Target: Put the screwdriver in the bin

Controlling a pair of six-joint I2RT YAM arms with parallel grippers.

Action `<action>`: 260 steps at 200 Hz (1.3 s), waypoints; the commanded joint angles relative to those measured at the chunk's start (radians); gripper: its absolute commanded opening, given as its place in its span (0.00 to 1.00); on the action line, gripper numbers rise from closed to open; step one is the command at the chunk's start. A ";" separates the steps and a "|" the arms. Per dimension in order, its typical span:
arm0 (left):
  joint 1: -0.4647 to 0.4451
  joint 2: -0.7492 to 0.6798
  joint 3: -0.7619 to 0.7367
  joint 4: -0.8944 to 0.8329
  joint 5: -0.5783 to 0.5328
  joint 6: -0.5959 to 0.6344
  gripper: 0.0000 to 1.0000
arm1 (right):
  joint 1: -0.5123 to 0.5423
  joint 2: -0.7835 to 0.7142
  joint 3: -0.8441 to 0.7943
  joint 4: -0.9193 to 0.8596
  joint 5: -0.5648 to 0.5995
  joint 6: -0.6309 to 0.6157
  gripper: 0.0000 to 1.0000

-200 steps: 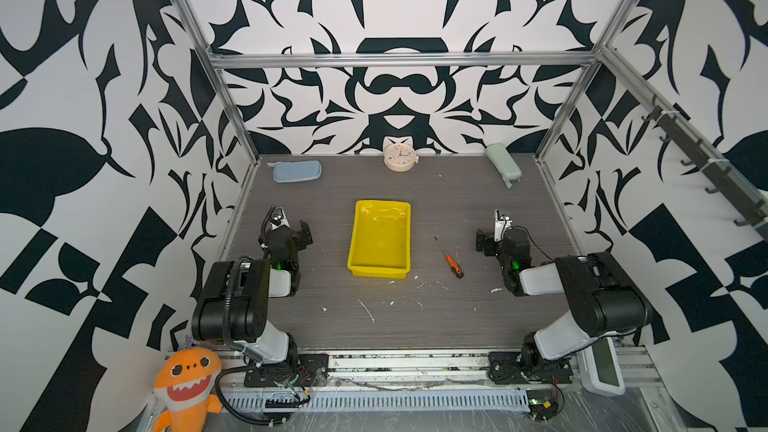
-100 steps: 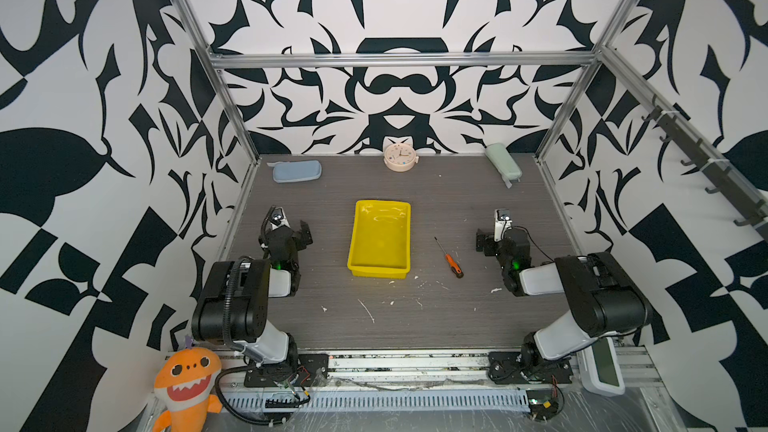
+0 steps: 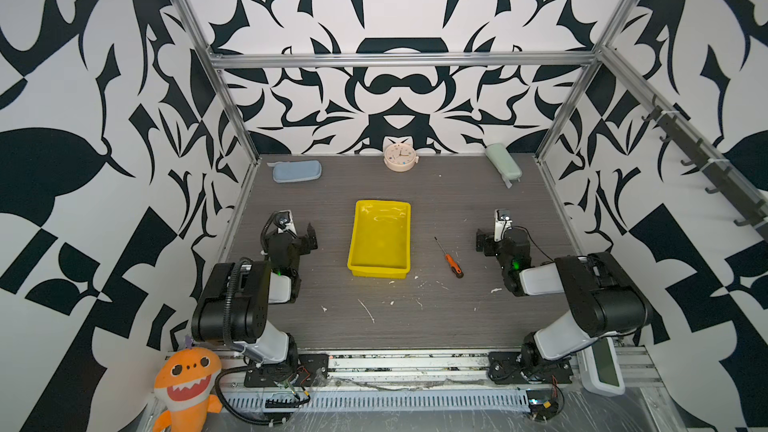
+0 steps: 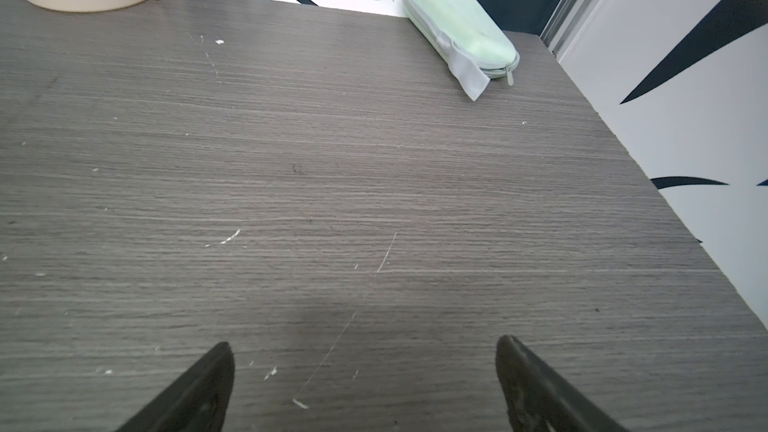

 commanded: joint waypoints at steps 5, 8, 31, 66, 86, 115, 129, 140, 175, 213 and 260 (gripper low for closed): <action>-0.007 -0.041 -0.046 0.121 0.102 0.045 1.00 | -0.005 -0.033 -0.010 0.065 -0.027 -0.004 1.00; -0.007 -0.048 -0.048 0.116 0.106 0.045 1.00 | -0.005 -0.034 -0.012 0.071 -0.029 -0.005 1.00; -0.018 -0.146 -0.003 -0.070 0.121 0.054 1.00 | -0.004 -0.039 -0.032 0.106 -0.049 -0.010 1.00; -0.040 -0.316 0.315 -0.771 0.085 -0.091 1.00 | -0.003 -0.206 0.023 -0.142 0.072 0.025 1.00; -0.120 -0.380 0.291 -0.735 0.154 -0.118 1.00 | -0.002 -0.250 0.209 -0.535 0.215 0.099 1.00; -0.171 -0.534 0.343 -0.987 0.243 -0.340 1.00 | 0.012 -0.144 0.372 -0.787 0.353 0.081 1.00; -0.173 -0.595 0.369 -1.128 0.315 -0.358 1.00 | 0.022 -0.182 0.352 -0.771 0.372 0.073 1.00; -0.173 -0.648 0.371 -1.213 0.319 -0.369 1.00 | 0.030 -0.249 0.314 -0.739 0.352 0.071 1.00; -0.171 -0.820 0.286 -1.315 0.186 -0.440 1.00 | 0.036 -0.454 0.257 -0.770 0.250 0.101 1.00; -0.171 -0.898 0.221 -1.488 -0.116 -0.619 1.00 | 0.030 -0.542 0.361 -1.105 0.499 0.540 1.00; -0.170 -0.933 0.182 -1.533 -0.242 -0.749 1.00 | -0.001 -0.581 0.286 -1.009 0.248 0.673 0.97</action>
